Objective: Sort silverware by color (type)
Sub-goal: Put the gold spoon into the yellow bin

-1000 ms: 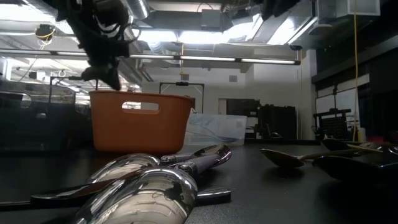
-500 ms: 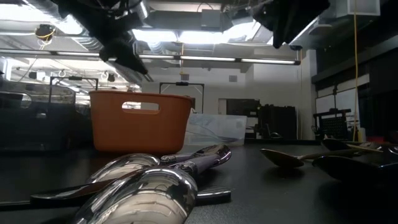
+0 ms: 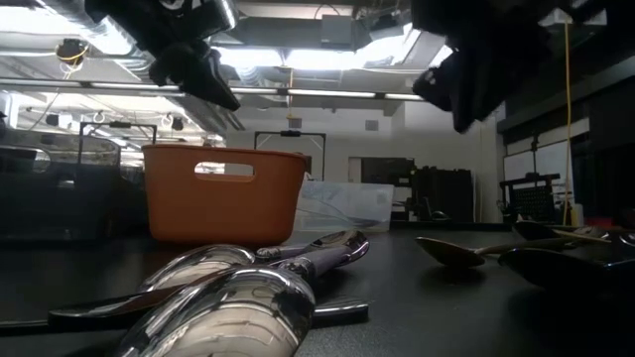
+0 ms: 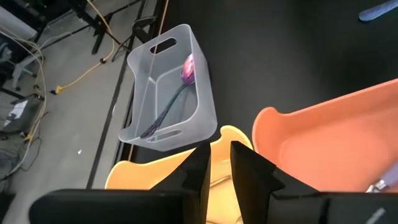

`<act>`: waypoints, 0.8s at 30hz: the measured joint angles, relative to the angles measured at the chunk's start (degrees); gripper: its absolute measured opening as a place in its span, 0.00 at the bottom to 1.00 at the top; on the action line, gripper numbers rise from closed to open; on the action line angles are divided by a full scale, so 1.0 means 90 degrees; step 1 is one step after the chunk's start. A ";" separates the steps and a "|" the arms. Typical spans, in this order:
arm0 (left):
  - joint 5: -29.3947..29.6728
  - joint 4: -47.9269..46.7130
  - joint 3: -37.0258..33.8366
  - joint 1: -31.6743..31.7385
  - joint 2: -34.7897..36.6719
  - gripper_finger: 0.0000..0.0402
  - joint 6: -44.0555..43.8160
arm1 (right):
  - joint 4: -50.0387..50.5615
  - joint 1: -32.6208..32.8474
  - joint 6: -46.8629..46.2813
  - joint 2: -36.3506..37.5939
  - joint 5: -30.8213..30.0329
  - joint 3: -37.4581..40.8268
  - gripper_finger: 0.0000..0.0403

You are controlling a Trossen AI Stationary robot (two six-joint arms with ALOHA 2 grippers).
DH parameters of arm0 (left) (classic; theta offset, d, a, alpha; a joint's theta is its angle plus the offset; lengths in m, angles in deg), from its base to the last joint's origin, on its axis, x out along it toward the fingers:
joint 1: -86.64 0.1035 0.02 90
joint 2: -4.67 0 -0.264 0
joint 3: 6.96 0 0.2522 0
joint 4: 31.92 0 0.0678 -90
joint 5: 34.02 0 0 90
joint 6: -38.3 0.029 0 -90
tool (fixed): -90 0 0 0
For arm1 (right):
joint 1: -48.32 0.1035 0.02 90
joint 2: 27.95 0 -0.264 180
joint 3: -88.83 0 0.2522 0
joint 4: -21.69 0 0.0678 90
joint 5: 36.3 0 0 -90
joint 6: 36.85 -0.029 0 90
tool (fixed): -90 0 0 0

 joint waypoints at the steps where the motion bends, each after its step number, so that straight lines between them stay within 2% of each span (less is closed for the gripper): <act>1: -0.0002 -0.0003 0.0000 -0.0008 0.0000 0.14 -0.0065 | -0.0094 0.0000 -0.0004 0.0000 0.0051 0.0104 0.22; 8: 0.0001 -0.0032 0.0000 -0.0011 0.0000 0.14 -0.0096 | -0.0783 0.0048 -0.0012 0.0004 0.0471 0.0832 0.22; 13: 0.0001 -0.0032 0.0000 -0.0011 0.0000 0.14 -0.0101 | -0.1031 0.0319 0.0005 0.0002 0.0396 0.1233 0.22; 21: 0.0003 -0.0032 0.0000 -0.0011 -0.0001 0.14 -0.0096 | -0.1137 0.0769 0.0038 0.0002 -0.0421 0.1627 0.22; 24: 0.0003 -0.0034 0.0000 -0.0011 -0.0001 0.14 -0.0099 | -0.1153 0.0763 0.0034 0.0002 -0.0481 0.1734 0.22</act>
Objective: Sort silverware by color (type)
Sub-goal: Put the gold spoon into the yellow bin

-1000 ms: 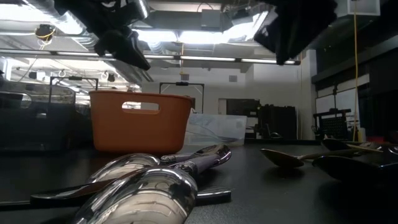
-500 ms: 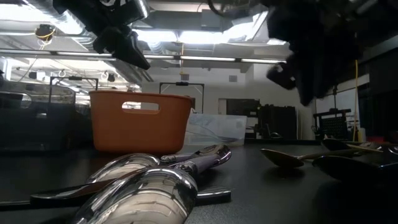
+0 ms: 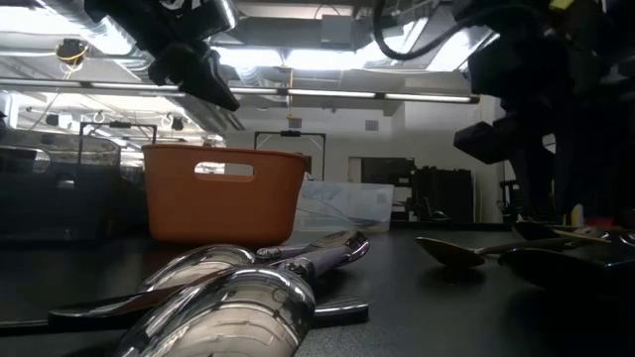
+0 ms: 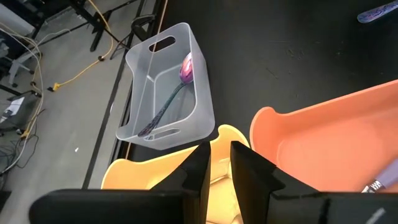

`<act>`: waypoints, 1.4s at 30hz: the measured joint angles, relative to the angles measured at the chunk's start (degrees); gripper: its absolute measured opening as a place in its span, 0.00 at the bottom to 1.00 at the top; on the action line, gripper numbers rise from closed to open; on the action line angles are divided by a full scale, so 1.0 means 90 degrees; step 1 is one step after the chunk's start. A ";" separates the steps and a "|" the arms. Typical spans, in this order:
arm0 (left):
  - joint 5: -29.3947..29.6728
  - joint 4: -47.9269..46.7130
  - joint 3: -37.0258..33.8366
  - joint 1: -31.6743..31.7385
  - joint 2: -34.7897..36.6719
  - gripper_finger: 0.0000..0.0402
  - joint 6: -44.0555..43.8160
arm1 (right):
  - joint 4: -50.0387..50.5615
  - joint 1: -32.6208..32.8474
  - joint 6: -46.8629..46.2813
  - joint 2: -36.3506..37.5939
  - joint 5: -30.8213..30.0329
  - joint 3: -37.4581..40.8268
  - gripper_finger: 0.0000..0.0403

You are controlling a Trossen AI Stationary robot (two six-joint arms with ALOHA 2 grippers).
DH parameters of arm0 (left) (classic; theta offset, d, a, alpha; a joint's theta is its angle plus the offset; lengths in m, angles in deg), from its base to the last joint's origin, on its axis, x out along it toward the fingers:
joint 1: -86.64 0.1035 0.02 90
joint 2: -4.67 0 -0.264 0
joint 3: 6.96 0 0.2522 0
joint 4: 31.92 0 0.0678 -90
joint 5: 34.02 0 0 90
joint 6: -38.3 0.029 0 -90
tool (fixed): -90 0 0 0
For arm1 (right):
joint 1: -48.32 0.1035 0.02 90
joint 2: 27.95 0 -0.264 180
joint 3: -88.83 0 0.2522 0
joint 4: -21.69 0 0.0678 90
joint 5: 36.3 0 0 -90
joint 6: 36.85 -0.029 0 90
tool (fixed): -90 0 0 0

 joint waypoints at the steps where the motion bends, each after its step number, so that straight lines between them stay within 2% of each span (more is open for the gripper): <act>1: 0.0000 0.0000 0.0000 0.0000 0.0001 0.14 0.0000 | 0.0009 -0.0011 -0.0003 0.0000 -0.0002 0.0032 0.22; 12: 0.0000 0.0000 0.0000 0.0000 -0.0002 0.14 0.0002 | 0.0006 -0.0013 -0.0005 -0.0020 0.0000 0.0051 0.22; 23: 0.0002 0.0002 0.0000 0.0002 -0.0002 0.14 0.0002 | 0.0009 -0.0013 -0.0003 -0.0597 -0.0004 0.0050 0.22; 33: 0.0002 0.0004 0.0000 0.0002 -0.0002 0.14 0.0000 | 0.0012 -0.0013 0.0043 -0.0661 -0.0240 0.0038 0.21; 36: 0.0002 0.0004 0.0000 0.0002 -0.0002 0.14 0.0000 | 0.0015 -0.0013 0.0051 -0.0663 -0.0323 0.0038 0.18; 42: 0.0002 0.0004 0.0000 0.0002 -0.0002 0.14 0.0000 | 0.0015 -0.0013 0.0065 -0.0663 -0.0363 0.0035 0.03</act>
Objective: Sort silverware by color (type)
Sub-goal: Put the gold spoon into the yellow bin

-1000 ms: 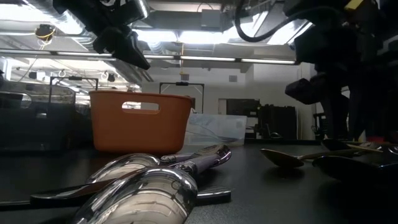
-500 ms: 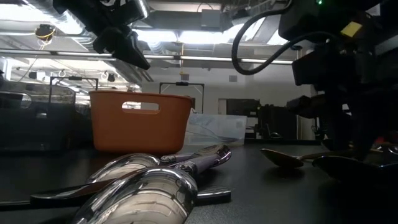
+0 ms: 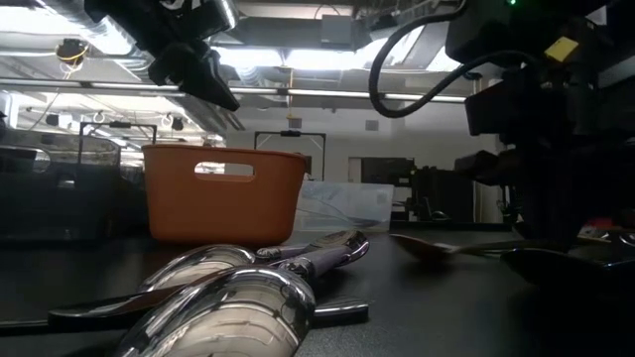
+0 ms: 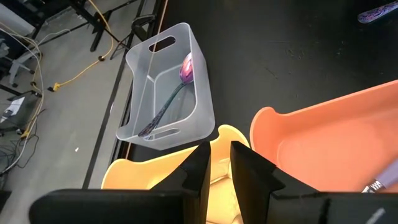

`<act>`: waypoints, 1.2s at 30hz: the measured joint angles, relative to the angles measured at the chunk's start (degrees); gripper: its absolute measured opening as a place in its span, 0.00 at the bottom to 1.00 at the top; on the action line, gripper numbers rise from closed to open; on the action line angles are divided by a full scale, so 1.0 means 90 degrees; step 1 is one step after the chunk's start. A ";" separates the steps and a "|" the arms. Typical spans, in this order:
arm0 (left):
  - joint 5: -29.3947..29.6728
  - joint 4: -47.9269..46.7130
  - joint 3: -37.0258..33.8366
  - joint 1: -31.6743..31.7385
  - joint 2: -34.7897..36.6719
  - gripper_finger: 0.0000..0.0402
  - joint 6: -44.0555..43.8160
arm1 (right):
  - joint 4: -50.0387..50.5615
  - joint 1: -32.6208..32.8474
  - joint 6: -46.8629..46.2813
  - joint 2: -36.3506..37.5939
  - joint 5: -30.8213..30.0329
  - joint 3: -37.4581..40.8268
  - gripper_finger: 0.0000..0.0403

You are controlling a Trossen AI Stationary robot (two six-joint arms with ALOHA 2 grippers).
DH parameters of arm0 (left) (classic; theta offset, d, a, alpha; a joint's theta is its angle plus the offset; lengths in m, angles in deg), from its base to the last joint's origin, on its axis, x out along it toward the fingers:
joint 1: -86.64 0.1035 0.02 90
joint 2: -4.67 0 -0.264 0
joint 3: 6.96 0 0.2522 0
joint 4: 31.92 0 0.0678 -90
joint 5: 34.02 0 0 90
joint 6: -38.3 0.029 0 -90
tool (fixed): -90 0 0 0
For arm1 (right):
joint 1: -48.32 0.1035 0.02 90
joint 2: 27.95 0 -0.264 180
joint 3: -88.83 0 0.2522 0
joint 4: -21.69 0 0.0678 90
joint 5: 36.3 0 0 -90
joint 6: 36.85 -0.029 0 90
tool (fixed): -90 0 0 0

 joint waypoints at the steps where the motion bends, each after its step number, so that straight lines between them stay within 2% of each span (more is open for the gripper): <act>1: -0.0002 0.0000 0.0000 -0.0001 0.0000 0.14 0.0000 | 0.0002 0.0000 0.0009 0.0000 0.0004 0.0000 0.02; 8: -0.0002 0.0005 0.0000 0.0000 0.0000 0.14 -0.0020 | 0.0044 -0.0005 0.0141 -0.0003 -0.0030 -0.0039 0.03; 13: -0.0004 0.0041 0.0000 -0.0001 0.0000 0.14 -0.0644 | 0.0109 -0.0005 0.0783 -0.0015 -0.0259 -0.0366 0.01; 18: -0.0186 0.0054 0.0000 0.0000 0.0000 0.14 -0.1944 | 0.0597 -0.0007 0.1711 -0.0015 -0.0746 -0.0989 0.01; 26: -0.1099 0.0535 0.0000 -0.0024 -0.0002 0.14 -0.4071 | 0.1440 -0.0076 0.3343 -0.0012 -0.2273 -0.2185 0.01; 32: -0.1166 0.1152 0.0002 -0.0161 -0.0001 0.14 -0.5145 | 0.1352 -0.0440 0.4504 -0.0012 -0.2563 -0.2943 0.01; 36: -0.1581 0.1445 0.0002 -0.0201 -0.0002 0.14 -0.5944 | 0.1133 -0.0705 0.5555 -0.0010 -0.2641 -0.3297 0.01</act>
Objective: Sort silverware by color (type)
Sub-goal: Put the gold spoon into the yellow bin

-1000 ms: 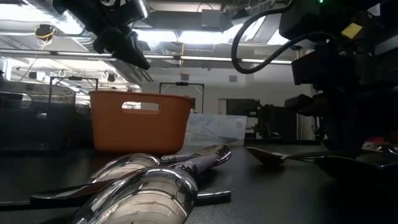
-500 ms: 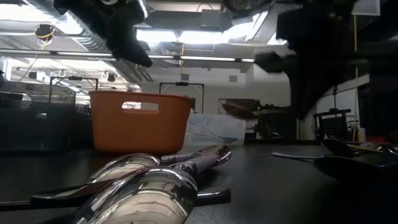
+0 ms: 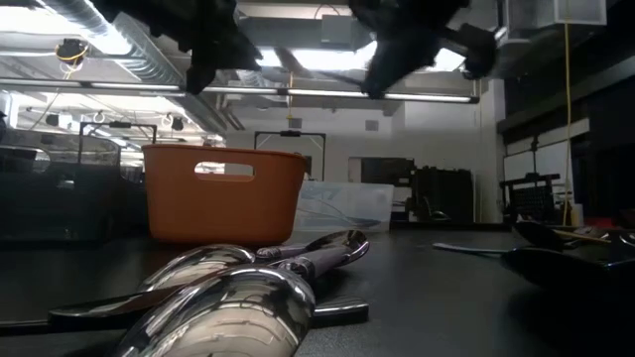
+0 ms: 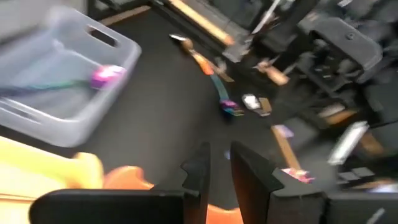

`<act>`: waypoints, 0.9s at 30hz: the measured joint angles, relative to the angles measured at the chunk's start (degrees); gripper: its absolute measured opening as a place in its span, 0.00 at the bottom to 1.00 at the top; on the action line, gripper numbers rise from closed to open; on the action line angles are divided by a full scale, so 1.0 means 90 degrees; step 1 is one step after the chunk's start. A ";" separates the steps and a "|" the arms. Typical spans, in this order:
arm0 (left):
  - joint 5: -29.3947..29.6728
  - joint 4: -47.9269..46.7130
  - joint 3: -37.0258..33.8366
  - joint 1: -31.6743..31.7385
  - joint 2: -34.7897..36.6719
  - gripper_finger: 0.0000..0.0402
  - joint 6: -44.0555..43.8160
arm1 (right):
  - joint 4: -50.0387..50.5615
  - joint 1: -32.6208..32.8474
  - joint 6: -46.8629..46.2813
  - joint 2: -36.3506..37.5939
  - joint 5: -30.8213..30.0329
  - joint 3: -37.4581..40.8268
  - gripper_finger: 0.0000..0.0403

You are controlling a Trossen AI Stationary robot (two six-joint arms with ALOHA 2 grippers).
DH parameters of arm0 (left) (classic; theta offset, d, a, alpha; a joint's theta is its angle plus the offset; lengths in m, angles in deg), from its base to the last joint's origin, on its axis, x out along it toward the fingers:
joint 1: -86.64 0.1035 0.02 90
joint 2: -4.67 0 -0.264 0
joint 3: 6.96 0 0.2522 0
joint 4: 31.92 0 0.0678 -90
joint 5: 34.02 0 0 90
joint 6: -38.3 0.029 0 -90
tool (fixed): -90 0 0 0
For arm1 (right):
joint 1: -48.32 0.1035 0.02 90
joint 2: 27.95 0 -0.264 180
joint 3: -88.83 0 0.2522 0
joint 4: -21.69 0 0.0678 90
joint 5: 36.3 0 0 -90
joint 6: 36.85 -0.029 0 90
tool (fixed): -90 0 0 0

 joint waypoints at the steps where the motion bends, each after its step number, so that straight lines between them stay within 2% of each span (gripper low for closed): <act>1: -0.0160 0.0072 0.0000 0.0002 0.0000 0.14 -0.0248 | -0.0063 -0.0064 0.0294 0.0000 0.0002 -0.0068 0.01; 5: -0.0668 0.0180 0.0000 0.0002 0.0000 0.14 -0.1275 | -0.0420 -0.0283 0.1317 -0.0048 0.0002 -0.0242 0.01; 10: -0.0927 0.0199 0.0001 -0.0052 -0.0071 0.14 -0.2157 | -0.0836 -0.0462 0.2258 -0.0147 0.0003 -0.0258 0.01; 18: -0.0712 0.0572 -0.0002 -0.0518 -0.0744 0.14 -0.2503 | -0.0895 -0.0514 0.2601 -0.0474 0.0027 -0.0258 0.01; 24: -0.0519 0.0979 0.0002 -0.0742 -0.1415 0.14 -0.2480 | -0.0970 -0.0511 0.2603 -0.0481 0.0695 -0.0256 0.01; 27: -0.0524 0.1324 0.0002 -0.0858 -0.1748 0.14 -0.2440 | -0.1026 -0.0507 0.2603 -0.0481 0.0744 -0.0256 0.01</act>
